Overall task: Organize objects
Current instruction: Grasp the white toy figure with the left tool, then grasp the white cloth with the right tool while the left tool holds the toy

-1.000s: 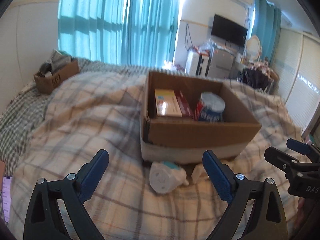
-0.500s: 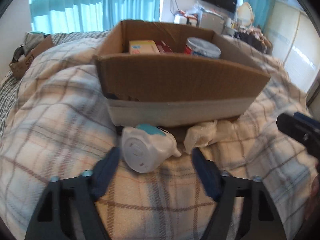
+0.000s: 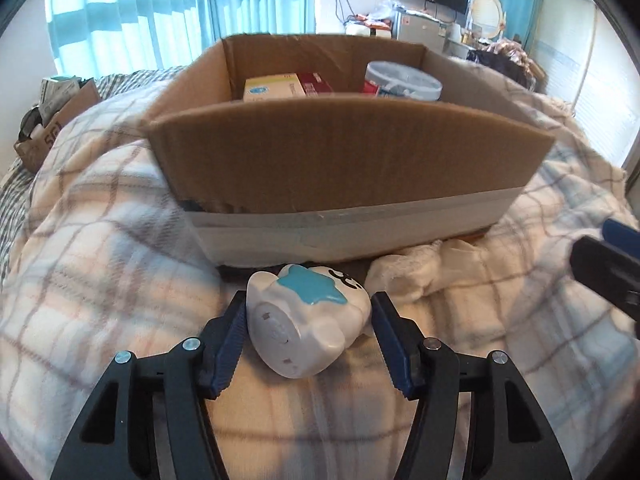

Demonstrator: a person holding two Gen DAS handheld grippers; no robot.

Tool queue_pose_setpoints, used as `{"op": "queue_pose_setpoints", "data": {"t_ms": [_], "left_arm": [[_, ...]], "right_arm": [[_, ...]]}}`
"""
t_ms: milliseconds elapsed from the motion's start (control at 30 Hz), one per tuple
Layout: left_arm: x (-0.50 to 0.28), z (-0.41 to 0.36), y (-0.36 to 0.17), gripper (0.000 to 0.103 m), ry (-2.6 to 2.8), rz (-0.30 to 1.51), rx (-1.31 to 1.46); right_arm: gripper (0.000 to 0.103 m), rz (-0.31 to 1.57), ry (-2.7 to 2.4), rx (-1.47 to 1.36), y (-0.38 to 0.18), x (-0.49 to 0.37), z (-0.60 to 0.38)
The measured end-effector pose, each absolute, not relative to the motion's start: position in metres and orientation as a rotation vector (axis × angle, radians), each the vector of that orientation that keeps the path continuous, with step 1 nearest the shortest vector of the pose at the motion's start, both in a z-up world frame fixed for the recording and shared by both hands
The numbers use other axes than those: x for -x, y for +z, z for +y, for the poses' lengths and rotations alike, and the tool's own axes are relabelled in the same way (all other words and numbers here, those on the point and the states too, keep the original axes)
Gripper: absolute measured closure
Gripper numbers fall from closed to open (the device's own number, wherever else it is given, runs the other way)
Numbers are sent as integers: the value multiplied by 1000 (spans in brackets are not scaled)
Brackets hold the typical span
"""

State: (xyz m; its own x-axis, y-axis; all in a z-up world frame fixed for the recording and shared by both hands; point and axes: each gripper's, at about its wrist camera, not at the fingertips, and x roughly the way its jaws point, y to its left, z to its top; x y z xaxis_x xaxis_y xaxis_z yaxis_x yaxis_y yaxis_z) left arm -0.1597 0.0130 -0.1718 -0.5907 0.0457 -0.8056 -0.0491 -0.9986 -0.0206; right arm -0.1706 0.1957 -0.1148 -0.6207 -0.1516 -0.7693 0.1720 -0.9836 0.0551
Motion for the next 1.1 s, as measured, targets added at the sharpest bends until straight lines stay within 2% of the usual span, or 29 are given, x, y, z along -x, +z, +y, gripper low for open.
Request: {"op": "queue_pose_setpoints", "data": {"t_ms": [200, 400, 467, 533, 600, 633, 667, 733, 800, 833, 1100], "left_arm": [[139, -9, -134, 41, 2856, -35, 1311], [135, -29, -123, 41, 2920, -88, 1298], [139, -35, -126, 41, 2914, -111, 1313], [141, -42, -130, 41, 2899, -160, 1332], [142, -46, -132, 41, 2890, -197, 1343], [142, -47, -133, 41, 2885, -207, 1347], [143, -48, -135, 41, 2879, -214, 1352], [144, -48, -137, 41, 2872, -217, 1358], [144, -47, -139, 41, 2861, -214, 1362], [144, -47, -139, 41, 2860, -214, 1361], [132, -36, -141, 41, 2815, -197, 1350]], "right_arm": [[0, 62, -2627, -1292, -125, 172, 186], [3, 109, -2464, -1373, -146, 186, 153], [12, 118, -2429, -1415, -156, 197, 139], [15, 175, -2422, -1443, -166, 206, 126], [23, 194, -2393, -1470, -174, 214, 116], [34, 189, -2379, -1485, -179, 218, 112], [50, 198, -2379, -1495, -183, 222, 109], [67, 213, -2384, -1501, -188, 224, 107], [76, 207, -2391, -1482, -186, 220, 109], [85, 207, -2398, -1469, -184, 216, 112], [90, 179, -2450, -1384, -160, 176, 131]]}}
